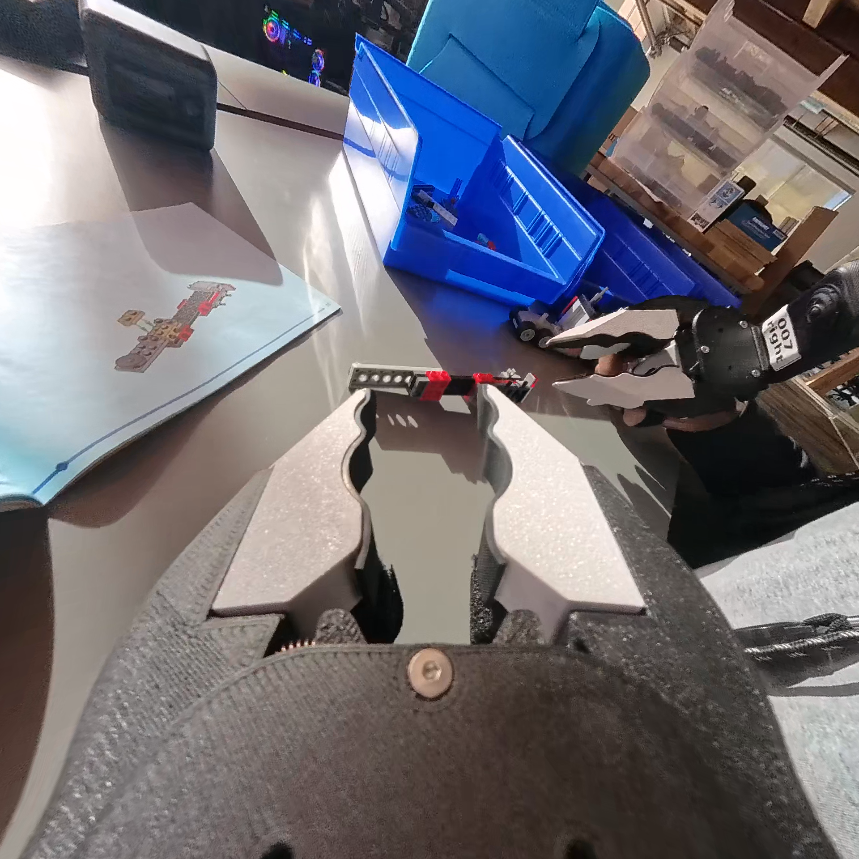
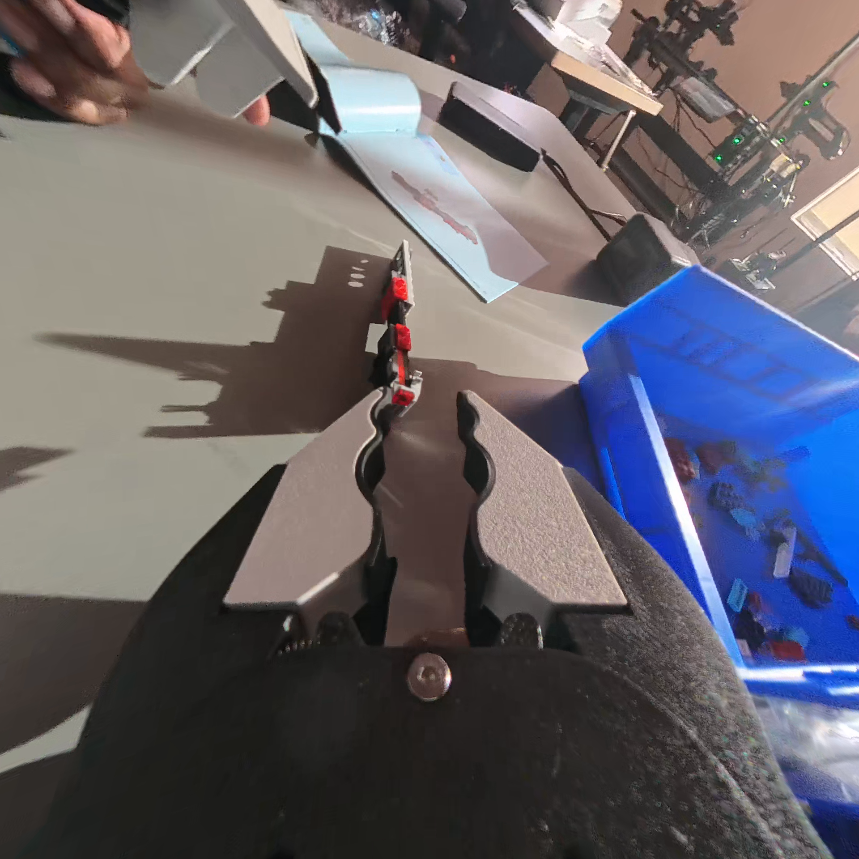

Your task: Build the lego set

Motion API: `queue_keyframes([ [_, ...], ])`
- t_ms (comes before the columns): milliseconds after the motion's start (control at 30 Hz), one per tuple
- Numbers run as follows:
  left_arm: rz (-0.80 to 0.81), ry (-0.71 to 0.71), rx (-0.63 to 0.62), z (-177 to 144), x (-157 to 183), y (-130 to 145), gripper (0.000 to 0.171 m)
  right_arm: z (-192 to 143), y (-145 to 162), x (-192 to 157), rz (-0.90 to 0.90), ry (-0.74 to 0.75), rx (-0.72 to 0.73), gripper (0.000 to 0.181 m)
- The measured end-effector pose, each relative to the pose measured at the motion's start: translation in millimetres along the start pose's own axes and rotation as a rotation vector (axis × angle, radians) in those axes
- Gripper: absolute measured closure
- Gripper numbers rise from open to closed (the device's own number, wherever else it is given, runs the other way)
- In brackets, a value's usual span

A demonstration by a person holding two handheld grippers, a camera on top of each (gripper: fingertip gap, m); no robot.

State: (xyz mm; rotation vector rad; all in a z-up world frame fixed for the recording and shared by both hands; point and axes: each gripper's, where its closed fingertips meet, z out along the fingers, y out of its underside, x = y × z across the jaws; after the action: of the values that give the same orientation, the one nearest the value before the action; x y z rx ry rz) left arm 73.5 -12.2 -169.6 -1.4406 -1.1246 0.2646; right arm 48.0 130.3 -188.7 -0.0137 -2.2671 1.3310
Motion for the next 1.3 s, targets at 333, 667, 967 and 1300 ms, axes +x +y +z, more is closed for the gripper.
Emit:
queue_keyframes([
  [333,0.219,-0.064,0.126,41.1,5.3,-34.8,0.127,-35.3,2.7,26.8,0.283,0.037,0.111,0.151],
  [667,0.326,-0.215,0.162,61.3,-14.9,-53.7,0.129,-84.7,8.3,55.2,0.496,0.102,0.277,0.153],
  [967,0.298,-0.257,0.127,64.6,-23.8,-51.2,0.129,-130.5,30.0,85.5,0.721,0.084,0.411,0.153],
  [1300,0.268,-0.294,0.029,74.5,-34.5,-41.0,0.129,-151.5,53.8,116.7,0.903,0.124,0.485,0.154],
])
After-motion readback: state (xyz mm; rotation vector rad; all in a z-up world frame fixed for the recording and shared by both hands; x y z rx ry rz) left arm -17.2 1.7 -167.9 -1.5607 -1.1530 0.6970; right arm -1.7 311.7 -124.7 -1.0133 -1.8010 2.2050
